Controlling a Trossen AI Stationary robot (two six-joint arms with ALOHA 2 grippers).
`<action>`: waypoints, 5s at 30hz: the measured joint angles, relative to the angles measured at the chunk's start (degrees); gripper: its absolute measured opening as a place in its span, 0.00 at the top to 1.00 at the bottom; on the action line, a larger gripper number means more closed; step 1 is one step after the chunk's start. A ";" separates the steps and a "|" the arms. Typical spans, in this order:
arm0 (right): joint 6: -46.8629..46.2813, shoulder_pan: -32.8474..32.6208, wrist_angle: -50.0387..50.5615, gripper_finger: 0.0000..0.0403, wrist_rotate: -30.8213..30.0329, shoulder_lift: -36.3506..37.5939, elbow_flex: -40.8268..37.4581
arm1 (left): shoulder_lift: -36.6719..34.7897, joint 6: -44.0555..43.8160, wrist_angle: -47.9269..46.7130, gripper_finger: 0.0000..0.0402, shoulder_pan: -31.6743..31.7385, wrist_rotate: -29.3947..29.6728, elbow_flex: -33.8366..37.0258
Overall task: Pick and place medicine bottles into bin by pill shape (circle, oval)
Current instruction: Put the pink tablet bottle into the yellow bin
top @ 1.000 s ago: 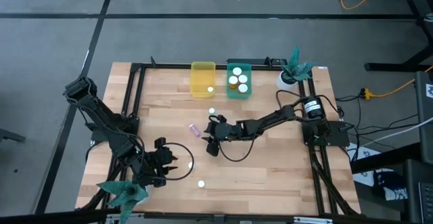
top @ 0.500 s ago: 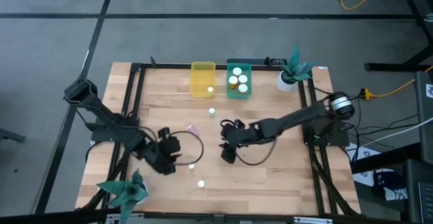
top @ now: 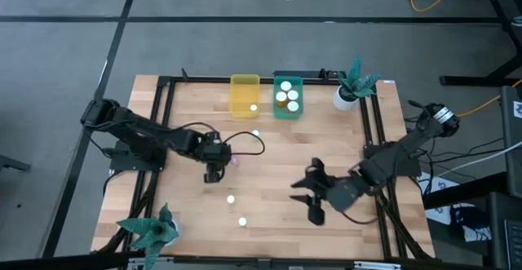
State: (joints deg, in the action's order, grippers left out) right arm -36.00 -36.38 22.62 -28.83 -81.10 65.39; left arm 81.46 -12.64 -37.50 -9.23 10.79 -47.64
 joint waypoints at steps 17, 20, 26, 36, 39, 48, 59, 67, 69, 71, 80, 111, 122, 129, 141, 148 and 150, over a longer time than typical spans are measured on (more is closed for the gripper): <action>-1.09 -11.97 -0.10 0.61 -11.75 0.24 0.00 | 9.19 12.56 6.78 0.63 10.11 -8.43 0.00; -0.87 -11.98 0.04 0.61 -12.69 0.24 0.00 | 9.19 10.65 7.58 0.63 10.03 -14.60 0.00; 0.58 -11.98 0.10 0.61 -13.53 0.24 0.00 | 9.19 7.17 10.14 0.63 8.72 -21.47 0.00; 0.39 -11.95 0.09 0.61 -15.09 0.24 0.00 | 13.53 7.54 13.35 0.63 8.00 -22.38 -0.09; 0.40 -11.95 0.08 0.61 -15.09 0.24 0.00 | 14.51 8.54 14.56 0.63 7.84 -22.25 -0.21; 0.45 -11.97 0.08 0.61 -15.11 0.24 0.00 | 15.02 11.36 20.58 0.63 8.18 -16.44 -1.53; 0.33 -11.95 0.12 0.61 -15.11 0.24 -0.02 | 13.58 11.51 19.37 0.64 9.91 -15.82 -3.21; 0.29 -11.95 0.86 0.61 -15.13 0.24 -0.02 | 8.79 12.37 7.87 0.64 9.74 -14.19 -4.06; 0.22 -11.98 1.16 0.61 -15.13 0.24 -0.02 | 7.54 12.78 5.00 0.64 9.98 -14.28 -2.89; 0.23 -11.98 1.33 0.61 -15.13 0.24 -0.04 | 5.28 12.69 3.72 0.64 10.03 -14.24 -1.34; 0.32 -11.81 2.48 0.61 -15.28 0.24 -0.04 | -9.41 6.11 16.99 0.64 10.01 -9.68 13.32; 0.34 -11.63 3.71 0.61 -15.33 0.20 -0.04 | -3.13 5.41 32.41 0.38 8.28 -2.76 19.52; 0.29 -11.63 4.12 0.61 -15.07 0.20 -0.04 | 5.02 8.65 43.26 0.38 8.34 -2.37 19.47; 0.28 -11.63 4.76 0.61 -15.07 0.20 -0.04 | 5.74 8.65 44.47 0.38 8.32 -2.11 19.37; -2.69 -11.63 5.59 0.61 -15.09 0.20 -0.04 | 5.69 8.57 42.70 0.43 8.31 -2.24 19.34; -2.75 -11.63 5.54 0.61 -15.09 0.20 -0.04 | 5.69 8.62 42.36 0.54 8.23 -2.54 19.41; -2.72 -11.63 5.56 0.61 -15.10 0.20 -0.04 | 5.67 8.44 42.30 0.57 8.23 -2.58 19.41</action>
State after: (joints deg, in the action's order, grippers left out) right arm -38.72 -48.01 28.18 -43.93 -80.90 65.34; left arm 87.14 -4.21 4.80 -0.99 8.21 -28.23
